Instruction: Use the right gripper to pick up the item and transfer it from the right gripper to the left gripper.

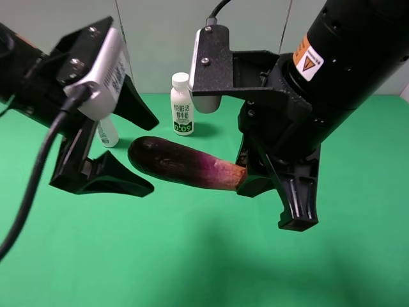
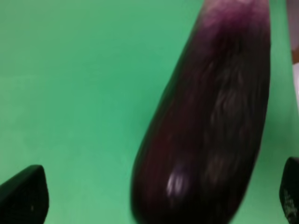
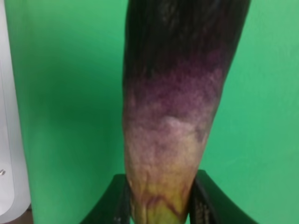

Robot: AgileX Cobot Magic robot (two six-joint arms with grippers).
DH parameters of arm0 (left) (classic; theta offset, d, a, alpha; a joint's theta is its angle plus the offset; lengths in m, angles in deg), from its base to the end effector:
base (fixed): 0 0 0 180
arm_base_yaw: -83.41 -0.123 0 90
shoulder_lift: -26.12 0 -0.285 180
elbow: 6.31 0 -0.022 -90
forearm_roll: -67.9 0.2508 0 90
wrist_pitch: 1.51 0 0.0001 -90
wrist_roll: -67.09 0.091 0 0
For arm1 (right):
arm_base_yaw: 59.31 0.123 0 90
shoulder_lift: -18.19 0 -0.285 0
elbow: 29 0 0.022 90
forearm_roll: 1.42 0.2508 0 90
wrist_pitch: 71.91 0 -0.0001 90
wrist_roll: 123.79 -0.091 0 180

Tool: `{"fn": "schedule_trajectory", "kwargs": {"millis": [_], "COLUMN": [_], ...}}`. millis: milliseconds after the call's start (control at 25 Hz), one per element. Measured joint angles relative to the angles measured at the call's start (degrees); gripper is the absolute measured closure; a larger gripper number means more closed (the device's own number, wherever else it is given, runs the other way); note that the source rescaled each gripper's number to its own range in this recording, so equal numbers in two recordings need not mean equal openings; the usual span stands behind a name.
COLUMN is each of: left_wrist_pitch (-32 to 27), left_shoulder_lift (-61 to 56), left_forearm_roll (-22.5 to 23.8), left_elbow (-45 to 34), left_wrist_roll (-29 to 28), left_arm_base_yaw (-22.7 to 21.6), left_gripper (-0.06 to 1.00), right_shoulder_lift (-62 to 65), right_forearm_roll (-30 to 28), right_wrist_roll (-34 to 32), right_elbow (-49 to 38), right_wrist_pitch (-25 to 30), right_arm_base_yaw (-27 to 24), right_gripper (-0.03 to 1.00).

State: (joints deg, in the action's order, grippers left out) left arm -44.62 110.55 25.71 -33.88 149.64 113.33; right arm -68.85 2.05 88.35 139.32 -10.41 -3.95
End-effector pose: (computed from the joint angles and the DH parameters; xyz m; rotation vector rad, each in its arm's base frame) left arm 0.2022 -0.1646 0.2655 1.7001 1.7829 -0.4669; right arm 0.1479 0.2226 0.3058 -1.9229 2.0486 0.1788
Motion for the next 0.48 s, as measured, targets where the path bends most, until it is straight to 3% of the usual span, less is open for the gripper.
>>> {"fn": "schedule_trajectory", "kwargs": {"millis": [240,360,480], "left_wrist_pitch": [0.07,0.11,0.21], "left_shoulder_lift": [2.01,2.07,2.07], "left_forearm_roll": [0.05,0.05,0.05], "left_elbow": [0.4,0.4,0.4], "left_wrist_roll": [2.92,3.09,3.09], "left_arm_base_yaw": [3.36,3.51,3.51], "left_gripper": [0.01,0.12,0.29], "right_shoulder_lift": [0.0,0.0,0.0], "right_forearm_roll": [0.37,0.65,0.78], "right_wrist_roll": [0.92,1.17,1.31], "right_elbow": [0.0,0.0,0.0], "right_wrist_pitch": [-1.11,-1.11,-1.17], "right_arm_base_yaw": [0.0,0.0,0.0], "right_gripper": [0.97,0.97,0.97]}}
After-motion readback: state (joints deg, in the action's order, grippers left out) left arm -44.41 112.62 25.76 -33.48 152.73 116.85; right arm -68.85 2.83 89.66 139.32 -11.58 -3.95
